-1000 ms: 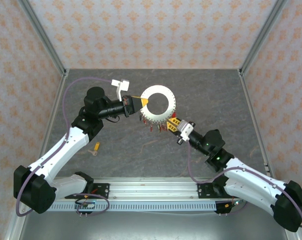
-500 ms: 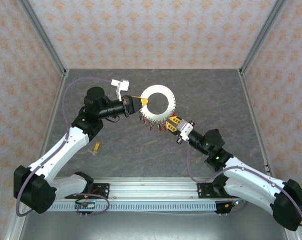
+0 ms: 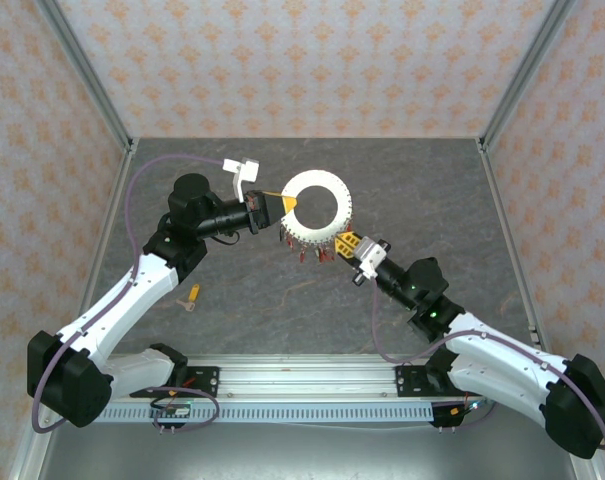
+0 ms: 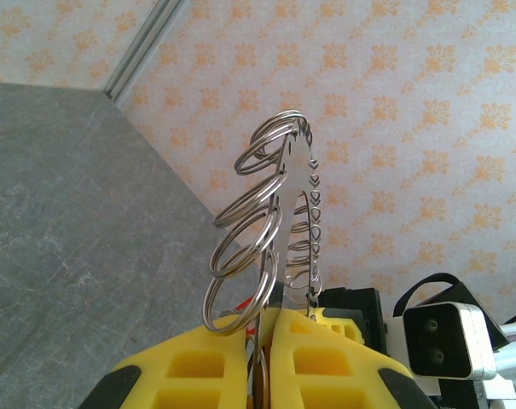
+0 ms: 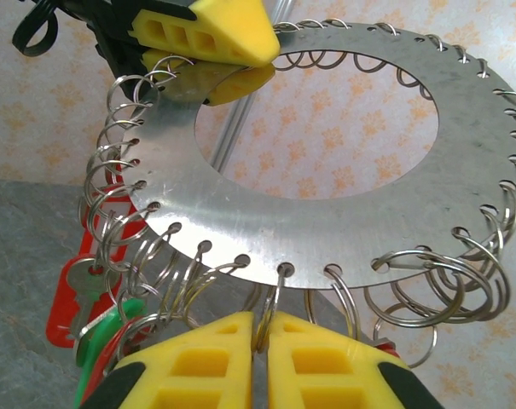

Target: Put the keys on the keyring

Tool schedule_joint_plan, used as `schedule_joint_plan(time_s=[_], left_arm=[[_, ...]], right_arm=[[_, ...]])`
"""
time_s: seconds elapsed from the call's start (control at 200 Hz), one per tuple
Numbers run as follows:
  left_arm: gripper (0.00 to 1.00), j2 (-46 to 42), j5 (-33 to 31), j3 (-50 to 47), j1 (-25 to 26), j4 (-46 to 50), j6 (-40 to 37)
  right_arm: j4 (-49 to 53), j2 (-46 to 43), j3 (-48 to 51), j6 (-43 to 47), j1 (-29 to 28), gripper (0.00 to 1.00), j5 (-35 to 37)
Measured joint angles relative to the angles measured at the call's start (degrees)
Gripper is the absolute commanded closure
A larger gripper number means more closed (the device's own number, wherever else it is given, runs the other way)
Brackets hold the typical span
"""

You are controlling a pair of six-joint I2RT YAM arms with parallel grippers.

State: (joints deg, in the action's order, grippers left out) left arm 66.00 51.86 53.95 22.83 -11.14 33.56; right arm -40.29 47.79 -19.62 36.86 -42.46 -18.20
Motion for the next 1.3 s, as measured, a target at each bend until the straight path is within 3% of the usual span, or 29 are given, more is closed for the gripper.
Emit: schedule_joint_plan(time_s=[0.21,0.796,1.186,1.296], left_arm=[[1.0,0.0,-0.07,0.0,0.0,0.02,0.0],[1.0,1.68,-4.79,-0.92,0.04,0.52,4.04],[0.84,3.52,-8.5,-1.51,0.0,4.83,4.02],[0.72,6.38,-9.64,-3.91,0.02,4.5,5.86]], right_arm=[[-0.11,0.0,0.0,0.13,0.0,1.0,0.87],[0.7,0.31,-0.87,-3.8,0.0,1.0,4.31],[12.24,1.55,-4.9,-5.09,0.0,1.0,4.28],[17.64,1.79,-5.68,-6.32,0.0,1.0,4.02]])
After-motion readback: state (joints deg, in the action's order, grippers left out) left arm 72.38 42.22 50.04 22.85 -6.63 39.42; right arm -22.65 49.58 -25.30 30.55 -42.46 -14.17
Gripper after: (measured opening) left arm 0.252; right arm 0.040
